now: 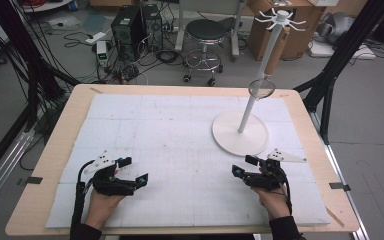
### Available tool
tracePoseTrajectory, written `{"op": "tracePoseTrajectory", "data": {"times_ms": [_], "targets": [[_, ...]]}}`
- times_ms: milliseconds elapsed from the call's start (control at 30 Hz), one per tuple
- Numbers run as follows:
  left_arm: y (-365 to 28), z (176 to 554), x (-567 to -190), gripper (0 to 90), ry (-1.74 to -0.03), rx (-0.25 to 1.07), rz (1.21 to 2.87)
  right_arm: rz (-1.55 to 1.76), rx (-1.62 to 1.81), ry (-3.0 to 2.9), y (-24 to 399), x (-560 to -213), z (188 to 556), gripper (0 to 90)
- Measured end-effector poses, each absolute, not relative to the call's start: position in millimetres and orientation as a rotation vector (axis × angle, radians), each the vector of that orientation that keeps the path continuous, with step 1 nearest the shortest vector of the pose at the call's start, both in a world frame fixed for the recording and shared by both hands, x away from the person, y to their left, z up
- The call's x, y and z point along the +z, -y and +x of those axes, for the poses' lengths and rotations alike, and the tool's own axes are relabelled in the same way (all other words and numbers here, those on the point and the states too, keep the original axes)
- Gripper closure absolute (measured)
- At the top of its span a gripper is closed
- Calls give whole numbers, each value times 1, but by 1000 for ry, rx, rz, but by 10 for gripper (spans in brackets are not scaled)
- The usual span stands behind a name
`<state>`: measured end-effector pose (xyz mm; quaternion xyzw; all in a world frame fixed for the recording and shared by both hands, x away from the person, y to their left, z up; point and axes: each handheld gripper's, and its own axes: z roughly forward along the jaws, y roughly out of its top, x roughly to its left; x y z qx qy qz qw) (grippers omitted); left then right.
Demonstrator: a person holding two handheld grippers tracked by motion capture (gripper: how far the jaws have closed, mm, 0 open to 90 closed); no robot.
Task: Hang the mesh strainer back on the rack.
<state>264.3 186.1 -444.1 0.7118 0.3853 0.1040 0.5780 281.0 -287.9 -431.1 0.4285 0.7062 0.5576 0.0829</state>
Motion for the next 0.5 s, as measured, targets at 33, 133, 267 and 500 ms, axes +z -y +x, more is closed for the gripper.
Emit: {"op": "tracePoseTrajectory", "data": {"times_ms": [33, 133, 267, 500], "targets": [[-186, 264, -444, 27, -900, 241, 1664, 1277, 1667, -2104, 288, -431, 281, 163], [-186, 264, -444, 27, -899, 241, 1664, 1275, 1664, -2103, 288, -431, 281, 163], [-187, 264, -443, 27, -901, 236, 1658, 1283, 1661, -2106, 288, -431, 281, 163], [-187, 265, -444, 27, -903, 241, 1663, 1291, 1661, -2095, 288, -433, 280, 162]]}}
